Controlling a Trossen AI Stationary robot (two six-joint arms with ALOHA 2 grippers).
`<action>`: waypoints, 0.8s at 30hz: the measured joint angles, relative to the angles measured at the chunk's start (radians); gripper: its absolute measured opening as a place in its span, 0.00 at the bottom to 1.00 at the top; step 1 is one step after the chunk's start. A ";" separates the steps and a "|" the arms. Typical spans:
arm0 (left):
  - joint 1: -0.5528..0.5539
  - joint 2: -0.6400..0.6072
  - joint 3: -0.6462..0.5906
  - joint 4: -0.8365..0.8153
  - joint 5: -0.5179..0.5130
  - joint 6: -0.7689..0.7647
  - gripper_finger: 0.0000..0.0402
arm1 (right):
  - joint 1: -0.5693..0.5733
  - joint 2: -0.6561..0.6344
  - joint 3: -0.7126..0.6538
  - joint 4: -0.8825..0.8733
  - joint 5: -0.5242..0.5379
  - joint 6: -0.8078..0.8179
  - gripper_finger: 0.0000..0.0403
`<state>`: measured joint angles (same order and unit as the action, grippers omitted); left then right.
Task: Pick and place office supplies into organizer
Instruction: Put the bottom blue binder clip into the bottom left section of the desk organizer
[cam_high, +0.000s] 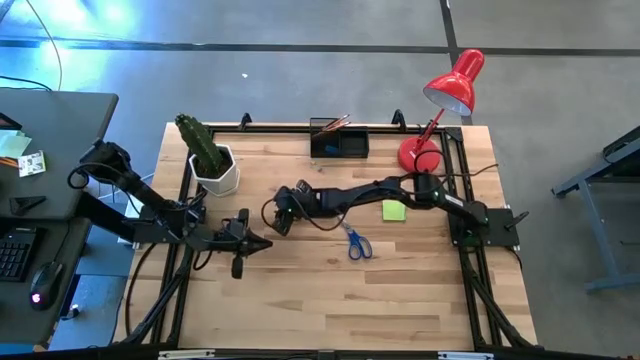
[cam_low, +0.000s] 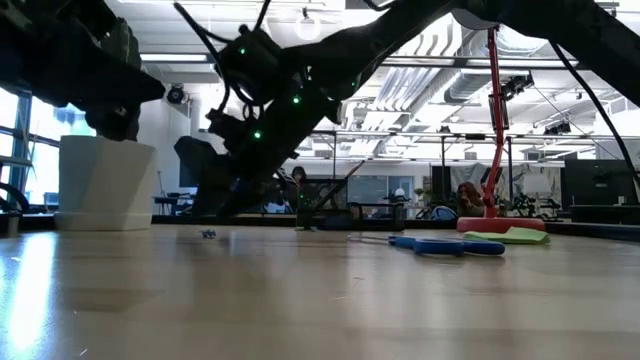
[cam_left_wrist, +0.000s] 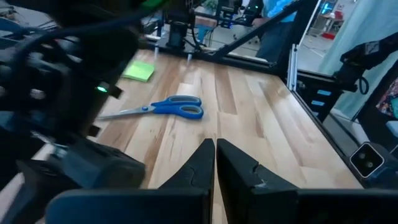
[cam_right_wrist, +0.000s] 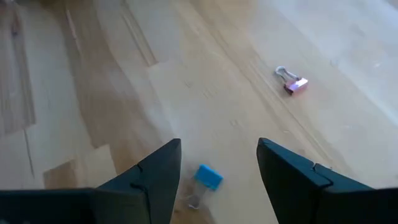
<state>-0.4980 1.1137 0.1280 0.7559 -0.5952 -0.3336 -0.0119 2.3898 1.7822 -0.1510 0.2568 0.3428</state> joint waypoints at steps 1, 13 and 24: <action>0.000 0.000 0.000 0.000 0.000 0.000 0.02 | 0.010 0.000 -0.001 0.006 0.024 -0.002 0.51; 0.000 0.000 0.000 0.012 0.000 -0.003 0.02 | 0.075 0.040 0.001 0.054 0.298 0.047 0.51; 0.000 0.000 0.000 0.018 0.000 0.002 0.02 | 0.072 0.082 0.001 0.079 0.285 0.098 0.51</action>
<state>-0.4979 1.1137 0.1280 0.7742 -0.5949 -0.3320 0.0597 2.4722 1.7828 -0.0723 0.5423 0.4412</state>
